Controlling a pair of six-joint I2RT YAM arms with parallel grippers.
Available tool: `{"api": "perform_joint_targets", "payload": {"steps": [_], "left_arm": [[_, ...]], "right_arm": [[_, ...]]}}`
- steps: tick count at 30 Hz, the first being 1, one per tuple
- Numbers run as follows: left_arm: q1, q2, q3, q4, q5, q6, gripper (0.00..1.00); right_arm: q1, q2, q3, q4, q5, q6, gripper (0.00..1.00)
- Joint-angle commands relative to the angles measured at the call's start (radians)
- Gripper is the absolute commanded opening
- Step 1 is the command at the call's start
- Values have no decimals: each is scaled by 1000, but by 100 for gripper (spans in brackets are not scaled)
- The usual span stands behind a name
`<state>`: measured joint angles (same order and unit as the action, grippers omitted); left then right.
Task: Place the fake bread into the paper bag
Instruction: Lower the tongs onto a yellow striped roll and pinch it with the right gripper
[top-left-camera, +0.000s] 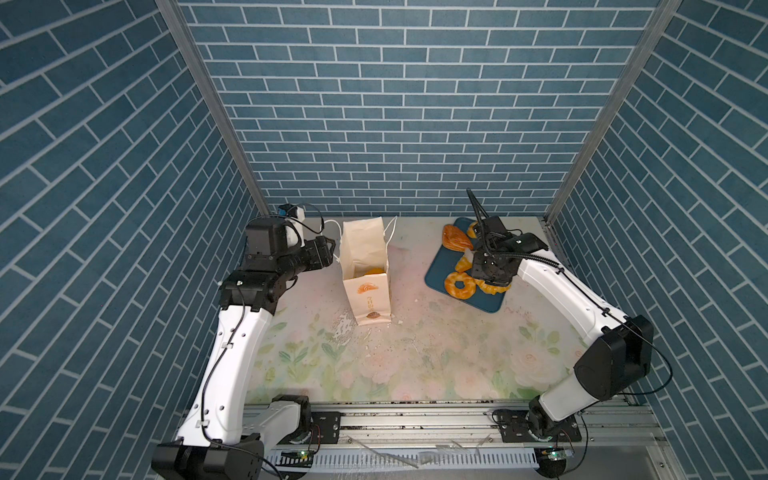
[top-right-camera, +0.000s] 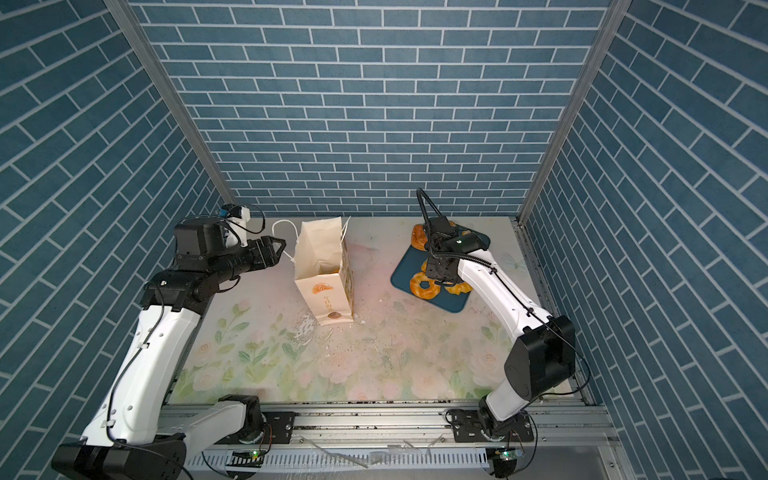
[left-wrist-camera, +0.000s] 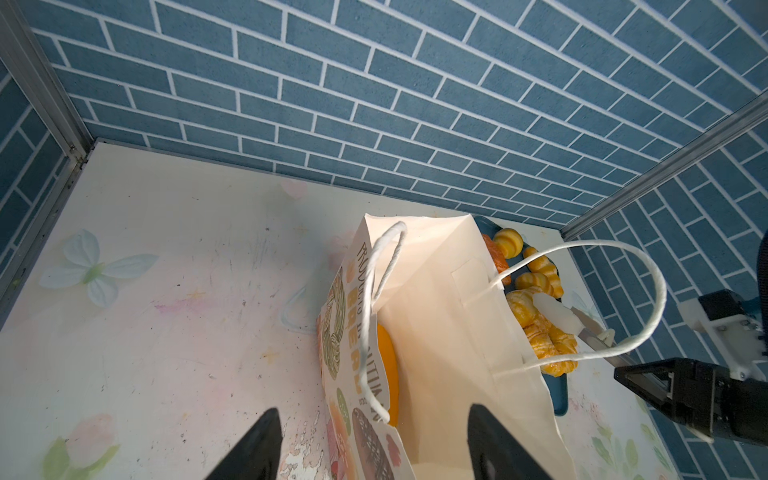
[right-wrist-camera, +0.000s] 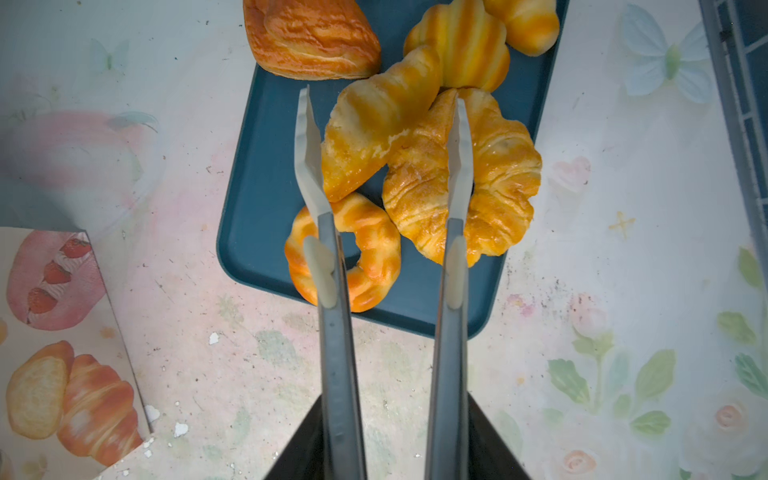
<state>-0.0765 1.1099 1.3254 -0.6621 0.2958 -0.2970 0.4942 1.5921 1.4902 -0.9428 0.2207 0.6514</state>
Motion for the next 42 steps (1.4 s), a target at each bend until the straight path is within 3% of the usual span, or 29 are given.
{"api": "perform_joint_targets", "payload": {"steps": [1, 17, 29, 42], "left_arm": [[0, -13, 4, -15, -6, 18, 72], [0, -13, -7, -15, -6, 27, 71], [0, -12, -6, -15, -7, 27, 71], [0, -6, 4, -12, -7, 32, 71]], "right_arm": [[-7, 17, -13, 72, -32, 55, 47], [-35, 129, -13, 116, -50, 64, 49], [-54, 126, -41, 114, -55, 55, 33], [-54, 19, -50, 54, -43, 12, 20]]}}
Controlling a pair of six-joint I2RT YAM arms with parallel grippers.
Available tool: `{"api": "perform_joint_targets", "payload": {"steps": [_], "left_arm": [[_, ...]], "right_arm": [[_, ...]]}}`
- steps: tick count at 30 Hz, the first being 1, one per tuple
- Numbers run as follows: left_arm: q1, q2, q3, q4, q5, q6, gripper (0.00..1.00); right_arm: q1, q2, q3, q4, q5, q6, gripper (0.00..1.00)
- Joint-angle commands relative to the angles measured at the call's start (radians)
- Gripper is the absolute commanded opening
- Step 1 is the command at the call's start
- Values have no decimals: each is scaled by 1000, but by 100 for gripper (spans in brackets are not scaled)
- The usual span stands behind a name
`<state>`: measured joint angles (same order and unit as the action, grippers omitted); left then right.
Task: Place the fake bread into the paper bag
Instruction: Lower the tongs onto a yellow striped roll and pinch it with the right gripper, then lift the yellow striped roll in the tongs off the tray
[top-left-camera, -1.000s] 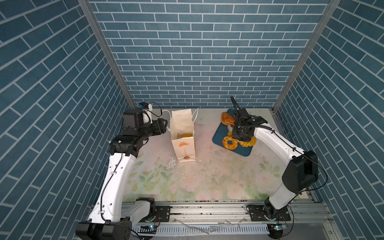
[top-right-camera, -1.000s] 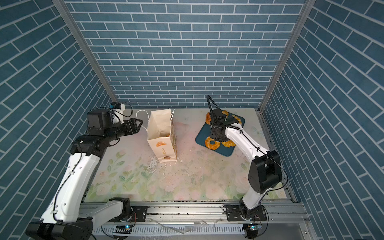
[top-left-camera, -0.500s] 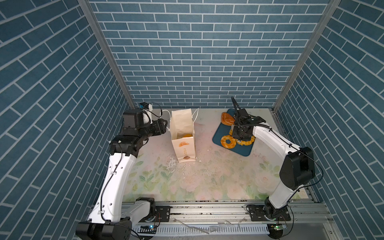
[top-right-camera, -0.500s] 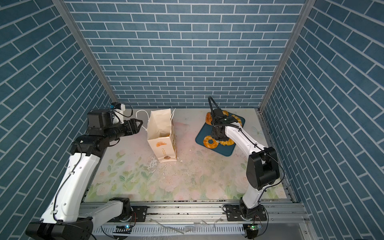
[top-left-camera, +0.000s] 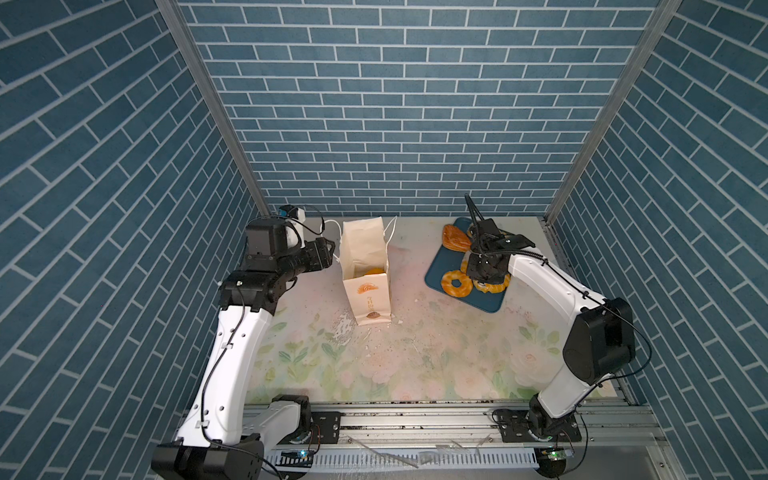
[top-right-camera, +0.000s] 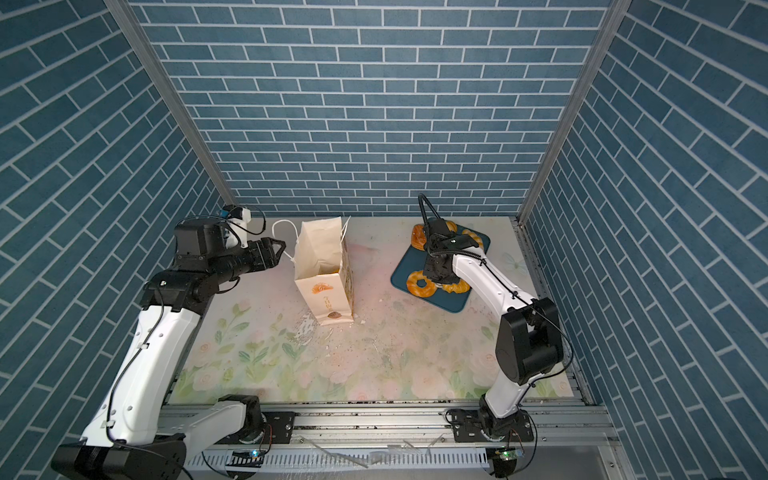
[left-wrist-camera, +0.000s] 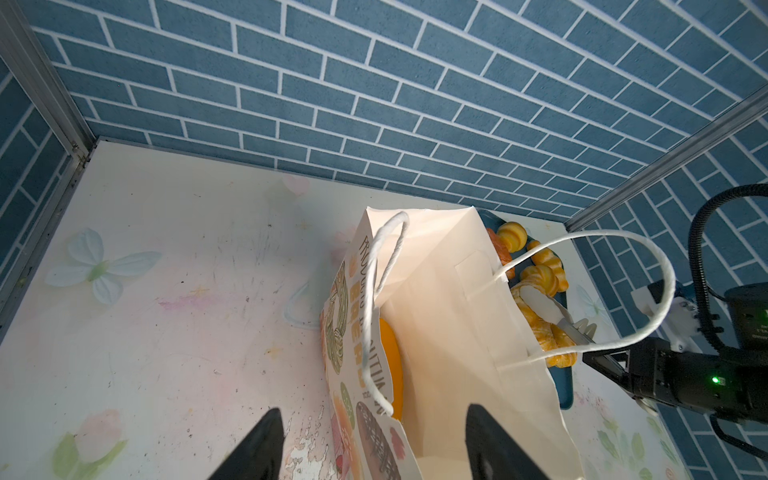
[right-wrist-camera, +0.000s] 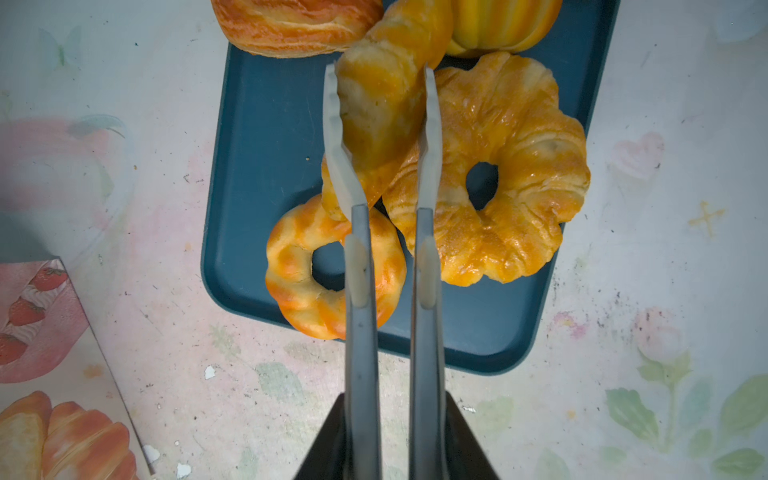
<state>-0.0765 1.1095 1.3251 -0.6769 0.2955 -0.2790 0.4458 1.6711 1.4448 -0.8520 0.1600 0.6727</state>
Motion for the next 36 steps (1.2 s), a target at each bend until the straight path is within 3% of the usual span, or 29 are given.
{"api": "perform_joint_targets", "payload": {"steps": [1, 21, 36], "left_arm": [[0, -6, 9, -1, -13, 19, 71], [0, -11, 28, -8, -13, 13, 72], [18, -67, -33, 67, 70, -36, 77]], "right_arm": [[-6, -71, -8, -42, 18, -14, 20], [-3, -342, -32, 5, -6, -181, 14], [121, -436, 175, -1, -16, -320, 12]]}}
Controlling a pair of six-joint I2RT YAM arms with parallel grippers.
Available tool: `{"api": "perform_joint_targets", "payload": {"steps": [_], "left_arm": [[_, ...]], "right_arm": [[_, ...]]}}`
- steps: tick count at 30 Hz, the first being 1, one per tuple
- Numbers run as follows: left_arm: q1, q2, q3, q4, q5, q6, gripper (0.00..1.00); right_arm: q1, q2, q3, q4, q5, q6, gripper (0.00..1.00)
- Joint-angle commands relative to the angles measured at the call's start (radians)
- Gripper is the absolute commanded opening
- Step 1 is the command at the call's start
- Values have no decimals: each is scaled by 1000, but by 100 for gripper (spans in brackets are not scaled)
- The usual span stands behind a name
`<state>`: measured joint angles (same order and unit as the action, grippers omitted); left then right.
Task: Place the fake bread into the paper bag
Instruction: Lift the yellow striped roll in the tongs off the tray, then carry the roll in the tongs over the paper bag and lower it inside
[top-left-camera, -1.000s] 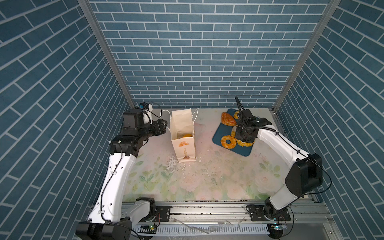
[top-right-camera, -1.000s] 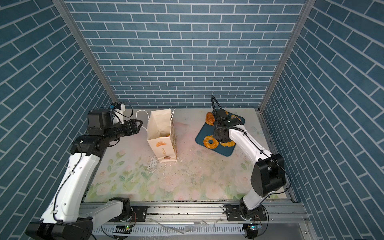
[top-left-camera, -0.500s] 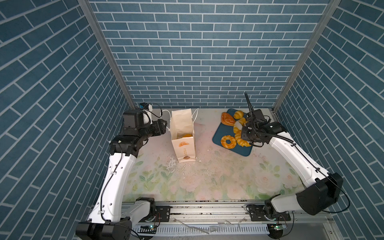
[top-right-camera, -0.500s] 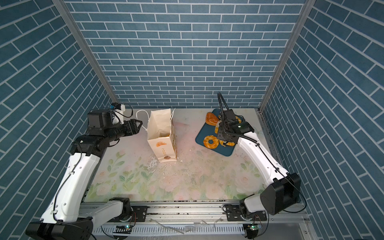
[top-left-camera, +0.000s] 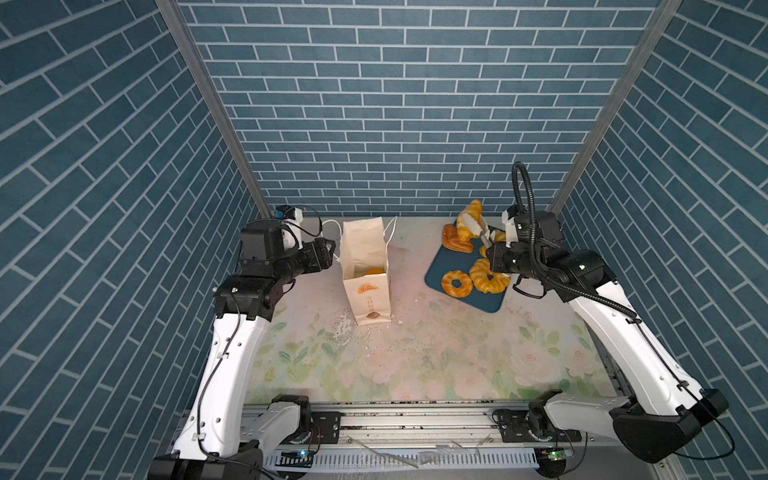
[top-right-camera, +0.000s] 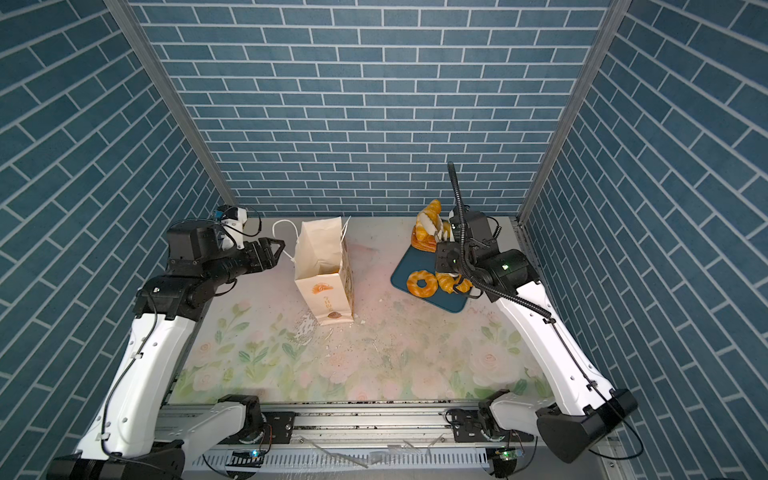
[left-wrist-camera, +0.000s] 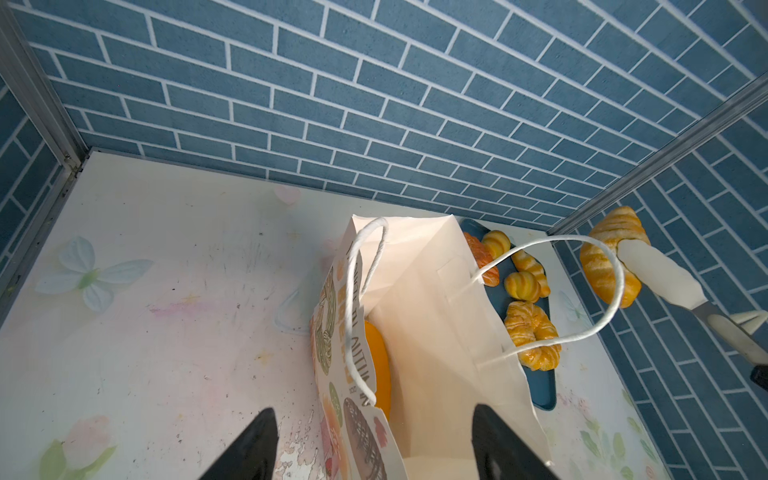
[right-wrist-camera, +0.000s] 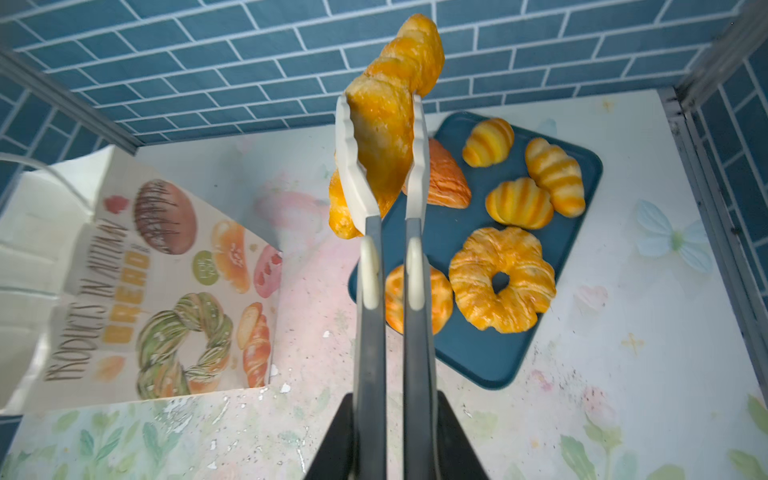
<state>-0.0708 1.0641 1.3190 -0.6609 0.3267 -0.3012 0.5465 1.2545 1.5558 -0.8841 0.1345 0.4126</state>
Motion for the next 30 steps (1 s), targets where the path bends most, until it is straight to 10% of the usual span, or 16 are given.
{"api": "perform_joint_targets", "payload": {"steps": [1, 15, 30], "left_arm": [[23, -22, -36, 62, 54, -26, 77], [155, 2, -124, 279, 299, -211, 78], [174, 83, -122, 281, 316, -188, 75]], "right_arm": [[30, -13, 85, 31, 12, -68, 12], [195, 245, 542, -3, -103, -204, 12], [391, 502, 859, -195, -28, -334, 12]]}}
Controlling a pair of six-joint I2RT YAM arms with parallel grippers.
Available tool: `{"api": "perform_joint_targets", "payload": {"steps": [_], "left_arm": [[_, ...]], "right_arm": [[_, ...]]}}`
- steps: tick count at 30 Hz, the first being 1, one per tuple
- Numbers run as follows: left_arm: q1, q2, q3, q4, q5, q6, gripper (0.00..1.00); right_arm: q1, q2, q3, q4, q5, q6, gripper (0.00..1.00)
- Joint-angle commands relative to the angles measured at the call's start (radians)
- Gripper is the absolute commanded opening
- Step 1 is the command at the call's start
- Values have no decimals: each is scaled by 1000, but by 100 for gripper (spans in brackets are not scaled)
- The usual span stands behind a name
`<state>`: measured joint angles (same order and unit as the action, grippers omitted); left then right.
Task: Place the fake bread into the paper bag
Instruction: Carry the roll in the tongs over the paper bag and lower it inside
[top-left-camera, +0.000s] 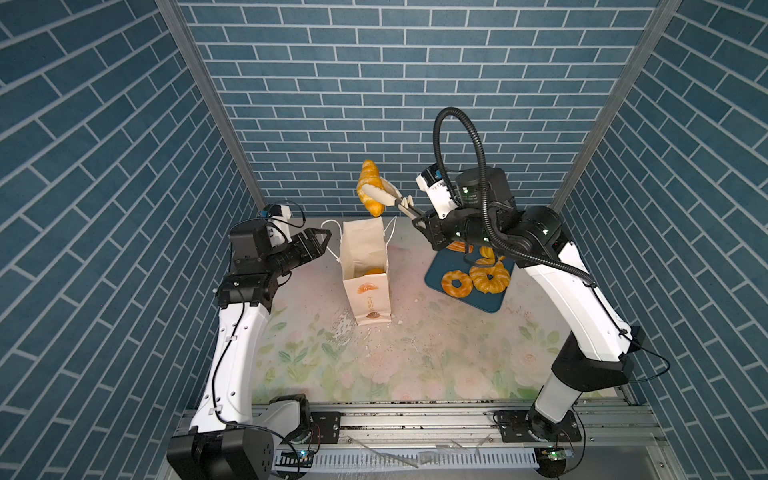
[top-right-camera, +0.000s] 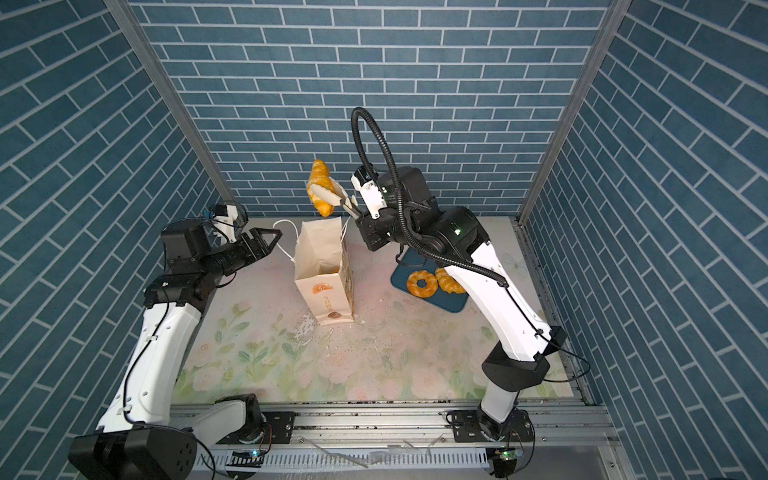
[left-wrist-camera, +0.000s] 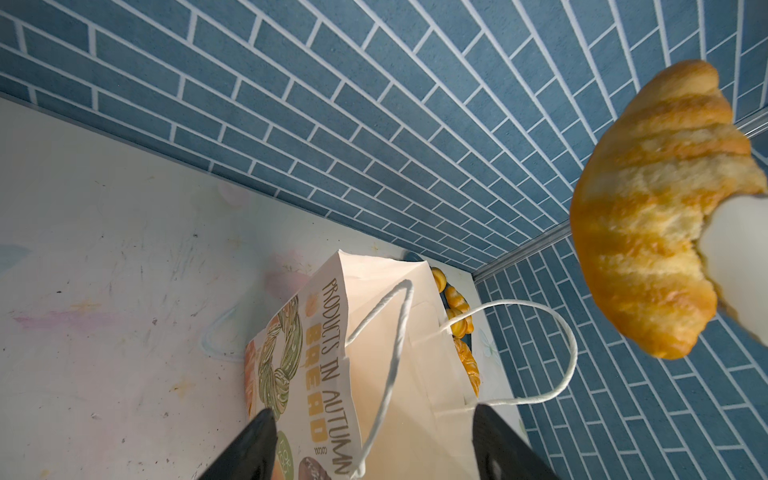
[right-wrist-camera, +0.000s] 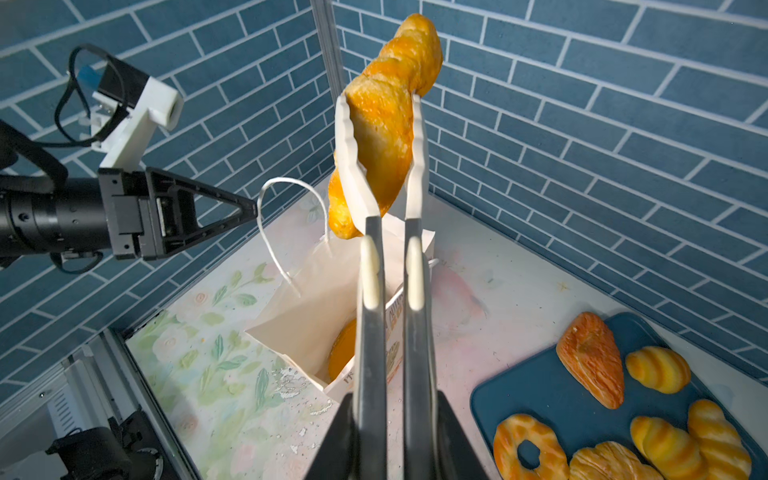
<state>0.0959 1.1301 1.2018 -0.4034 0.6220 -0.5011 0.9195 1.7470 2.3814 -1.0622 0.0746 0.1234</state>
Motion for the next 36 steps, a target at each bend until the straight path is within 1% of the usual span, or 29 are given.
{"api": "perform_joint_targets", "payload": {"steps": [1, 5, 7, 10, 16, 21, 28, 36], "left_arm": [[7, 27, -5, 29, 29, 13, 74], [7, 61, -4, 61, 55, -9, 67], [7, 76, 0, 77, 59, -20, 61], [7, 90, 1, 91, 63, -27, 51], [7, 103, -14, 101, 80, -35, 35], [7, 95, -25, 103, 94, -40, 26], [7, 80, -46, 113, 104, -47, 18], [5, 74, -51, 123, 112, -54, 17]], "right_arm": [[25, 17, 32, -27, 30, -48, 12], [44, 54, 66, -78, 51, -56, 12], [55, 74, 85, -108, 56, -52, 12], [72, 86, 71, -129, 68, -50, 12], [96, 116, 62, -172, 105, -43, 13], [111, 138, 61, -188, 122, -55, 13], [115, 166, 66, -211, 148, -70, 17], [117, 178, 74, -229, 132, -67, 20]]}}
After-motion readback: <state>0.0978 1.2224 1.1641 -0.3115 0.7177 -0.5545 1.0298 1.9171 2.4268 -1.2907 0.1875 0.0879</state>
